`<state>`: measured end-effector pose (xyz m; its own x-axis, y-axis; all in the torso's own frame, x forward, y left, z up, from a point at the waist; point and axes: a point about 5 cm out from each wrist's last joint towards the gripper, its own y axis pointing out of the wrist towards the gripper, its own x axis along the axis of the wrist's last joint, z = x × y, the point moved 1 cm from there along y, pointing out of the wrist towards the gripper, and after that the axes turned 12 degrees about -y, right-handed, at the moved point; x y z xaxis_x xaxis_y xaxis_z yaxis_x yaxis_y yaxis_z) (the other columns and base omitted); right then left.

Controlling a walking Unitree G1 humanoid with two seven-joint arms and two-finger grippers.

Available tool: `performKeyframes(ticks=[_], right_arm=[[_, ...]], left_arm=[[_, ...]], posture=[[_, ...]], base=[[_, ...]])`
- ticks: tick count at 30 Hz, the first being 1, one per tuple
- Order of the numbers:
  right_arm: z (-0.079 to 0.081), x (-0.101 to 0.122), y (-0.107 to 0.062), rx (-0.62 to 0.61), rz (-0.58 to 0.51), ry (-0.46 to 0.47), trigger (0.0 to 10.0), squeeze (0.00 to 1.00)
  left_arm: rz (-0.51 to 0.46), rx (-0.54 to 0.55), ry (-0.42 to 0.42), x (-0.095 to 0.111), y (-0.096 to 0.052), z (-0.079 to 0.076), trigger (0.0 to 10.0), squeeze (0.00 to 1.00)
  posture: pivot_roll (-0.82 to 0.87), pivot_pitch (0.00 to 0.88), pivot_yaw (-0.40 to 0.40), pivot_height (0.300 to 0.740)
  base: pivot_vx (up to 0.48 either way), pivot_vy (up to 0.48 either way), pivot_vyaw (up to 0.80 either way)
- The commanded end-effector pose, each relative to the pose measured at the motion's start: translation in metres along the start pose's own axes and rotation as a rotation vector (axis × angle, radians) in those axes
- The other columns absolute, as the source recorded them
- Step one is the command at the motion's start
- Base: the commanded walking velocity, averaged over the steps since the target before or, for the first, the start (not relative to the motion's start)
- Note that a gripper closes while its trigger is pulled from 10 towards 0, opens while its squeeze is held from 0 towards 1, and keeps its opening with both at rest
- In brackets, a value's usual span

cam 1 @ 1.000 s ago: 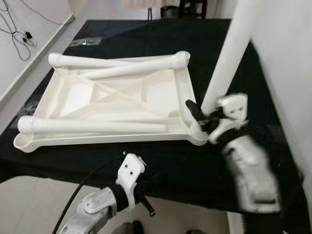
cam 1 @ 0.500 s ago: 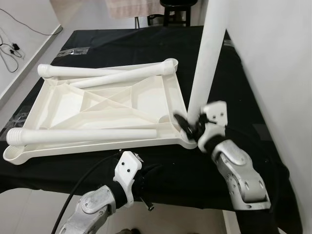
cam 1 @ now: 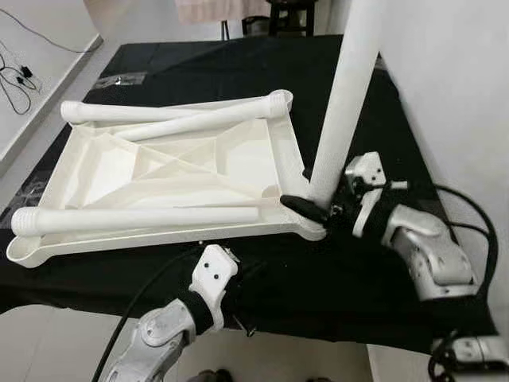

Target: Building children table

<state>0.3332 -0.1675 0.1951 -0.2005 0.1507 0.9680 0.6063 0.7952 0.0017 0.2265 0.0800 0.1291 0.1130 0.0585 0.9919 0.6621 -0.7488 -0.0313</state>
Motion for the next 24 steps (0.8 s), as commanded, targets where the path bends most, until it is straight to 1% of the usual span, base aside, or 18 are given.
performKeyframes(ticks=[1, 2, 3, 5, 6, 10, 14, 16, 18, 19, 20, 21, 22, 23, 24], right_arm=[[-0.006, 0.007, 0.001, 0.065, -0.053, 0.026, 10.0, 0.00], [-0.008, 0.008, 0.003, 0.081, -0.052, 0.030, 10.0, 0.00], [-0.009, 0.007, 0.006, 0.089, -0.041, 0.013, 3.5, 0.00], [-0.010, 0.007, 0.007, 0.091, -0.038, 0.006, 3.5, 0.00], [-0.010, 0.006, 0.008, 0.099, -0.038, 0.013, 0.0, 0.00], [-0.011, 0.004, 0.008, 0.115, -0.036, 0.024, 0.0, 0.00], [-0.009, 0.000, 0.001, 0.124, -0.044, 0.015, 0.0, 0.00], [-0.010, -0.004, -0.003, 0.099, -0.028, -0.004, 0.0, 0.00], [-0.010, -0.012, -0.011, 0.037, 0.013, -0.011, 0.0, 0.00], [-0.010, -0.012, -0.011, 0.037, 0.013, -0.011, 0.0, 0.00], [-0.007, -0.022, -0.014, -0.061, 0.077, -0.008, 0.0, 0.00], [-0.006, -0.029, -0.017, -0.133, 0.122, -0.008, 0.0, 0.00], [-0.003, -0.038, -0.017, -0.255, 0.194, -0.033, 0.0, 0.00], [0.000, -0.046, -0.018, -0.411, 0.259, -0.038, 0.0, 0.00], [0.000, -0.046, -0.018, -0.411, 0.259, -0.038, 0.0, 0.00]], left_arm=[[0.015, 0.025, 0.024, -0.006, -0.001, 0.001, 10.0, 0.00], [0.011, 0.031, 0.036, -0.006, -0.001, 0.001, 10.0, 0.00], [0.004, 0.039, 0.050, -0.006, 0.000, 0.001, 10.0, 0.00], [0.001, 0.041, 0.054, -0.006, 0.000, 0.001, 10.0, 0.00], [0.001, 0.043, 0.058, -0.006, 0.001, 0.002, 10.0, 0.00], [0.002, 0.041, 0.067, -0.008, 0.003, 0.002, 10.0, 0.00], [-0.001, 0.050, 0.058, -0.010, 0.005, 0.004, 10.0, 0.00], [-0.005, 0.055, 0.052, -0.010, 0.005, 0.004, 10.0, 0.00], [-0.007, 0.060, 0.045, -0.012, 0.005, 0.005, 10.0, 0.00], [-0.007, 0.060, 0.045, -0.012, 0.005, 0.005, 10.0, 0.00], [-0.012, 0.068, 0.024, -0.013, 0.005, 0.007, 10.0, 0.00], [-0.017, 0.073, 0.008, -0.013, 0.004, 0.008, 10.0, 0.00], [-0.021, 0.076, -0.006, -0.013, 0.003, 0.010, 10.0, 0.00], [-0.024, 0.077, -0.014, -0.014, 0.002, 0.011, 10.0, 0.00], [-0.024, 0.077, -0.014, -0.014, 0.002, 0.011, 10.0, 0.00]], posture=[[0.03, 0.121, 0.018, 0.740], [0.03, 0.118, 0.014, 0.740], [0.03, 0.115, 0.012, 0.740], [0.03, 0.114, 0.012, 0.740], [0.02, 0.111, 0.012, 0.740], [0.02, 0.107, 0.012, 0.740], [0.02, 0.099, 0.015, 0.740], [0.02, 0.099, 0.015, 0.740], [0.01, 0.099, 0.018, 0.740], [0.01, 0.099, 0.018, 0.740], [0.00, 0.101, 0.017, 0.740], [0.00, 0.101, 0.017, 0.740], [-0.01, 0.107, 0.016, 0.740], [-0.02, 0.109, 0.018, 0.740], [-0.02, 0.109, 0.018, 0.740]], base=[[0.000, 0.000, 0.00], [0.000, 0.000, 0.00], [0.000, 0.000, 0.00], [0.000, 0.000, 0.00], [0.000, 0.000, 0.00], [0.000, 0.000, 0.00], [0.000, 0.000, 0.00], [0.000, 0.000, 0.00], [0.000, 0.000, 0.00], [0.000, 0.000, 0.00], [0.000, 0.000, 0.00], [0.000, 0.000, 0.00], [0.000, 0.000, 0.00], [0.000, 0.000, 0.00], [0.000, 0.000, 0.00]])
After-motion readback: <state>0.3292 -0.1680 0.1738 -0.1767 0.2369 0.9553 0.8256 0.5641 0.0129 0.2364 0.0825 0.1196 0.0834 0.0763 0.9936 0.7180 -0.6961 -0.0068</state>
